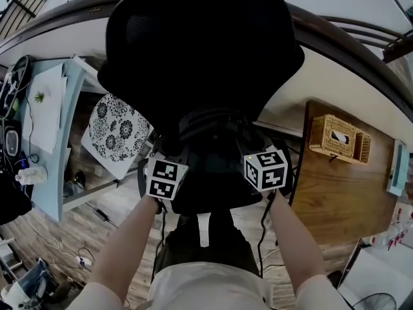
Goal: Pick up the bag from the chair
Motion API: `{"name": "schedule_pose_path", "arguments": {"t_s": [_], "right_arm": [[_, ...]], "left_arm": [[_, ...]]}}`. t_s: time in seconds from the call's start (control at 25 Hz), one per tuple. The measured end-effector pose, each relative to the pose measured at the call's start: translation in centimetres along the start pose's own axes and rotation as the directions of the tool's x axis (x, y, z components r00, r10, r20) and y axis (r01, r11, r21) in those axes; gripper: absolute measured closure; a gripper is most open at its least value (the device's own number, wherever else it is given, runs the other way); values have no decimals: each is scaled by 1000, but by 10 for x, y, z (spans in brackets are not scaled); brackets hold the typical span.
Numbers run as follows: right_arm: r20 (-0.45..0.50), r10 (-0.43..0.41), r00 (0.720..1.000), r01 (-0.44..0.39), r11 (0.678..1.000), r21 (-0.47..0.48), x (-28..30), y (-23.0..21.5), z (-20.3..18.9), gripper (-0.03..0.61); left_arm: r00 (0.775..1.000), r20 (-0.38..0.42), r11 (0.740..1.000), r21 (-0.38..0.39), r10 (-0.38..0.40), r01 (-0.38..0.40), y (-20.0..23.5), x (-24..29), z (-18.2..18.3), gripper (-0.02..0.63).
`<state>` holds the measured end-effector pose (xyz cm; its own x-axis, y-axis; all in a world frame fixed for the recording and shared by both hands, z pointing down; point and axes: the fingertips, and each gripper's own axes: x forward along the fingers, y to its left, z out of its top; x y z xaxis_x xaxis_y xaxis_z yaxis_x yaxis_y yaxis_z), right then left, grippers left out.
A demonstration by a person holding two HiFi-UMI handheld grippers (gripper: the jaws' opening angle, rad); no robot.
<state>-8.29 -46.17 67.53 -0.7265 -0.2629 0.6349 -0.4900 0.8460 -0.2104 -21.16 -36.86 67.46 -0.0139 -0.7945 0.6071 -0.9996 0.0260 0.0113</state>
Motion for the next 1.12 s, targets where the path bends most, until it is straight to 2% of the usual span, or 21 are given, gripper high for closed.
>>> {"name": "schedule_pose_path", "arguments": {"t_s": [0.08,0.24,0.56,0.88,1.12], "right_arm": [[49,1,999,-2,1000,10,-19,8,16,501],[134,5,991,0,999,-35,-60,25,65,505],[273,15,962,7,997,-79,-146,59,154,506],[392,19,920,56,982,-178,-238,105,216,503],[478,37,877,93,965,-246,-297,138,242,492]], "left_arm": [[999,50,1000,12,-3,2,-4,-17,18,520],[989,151,998,63,-6,-4,0,-55,68,522],[963,271,987,155,-9,-34,0,-137,167,522],[898,439,971,211,7,-111,-14,-231,234,517],[833,554,967,209,4,-144,-31,-296,263,517]]}}
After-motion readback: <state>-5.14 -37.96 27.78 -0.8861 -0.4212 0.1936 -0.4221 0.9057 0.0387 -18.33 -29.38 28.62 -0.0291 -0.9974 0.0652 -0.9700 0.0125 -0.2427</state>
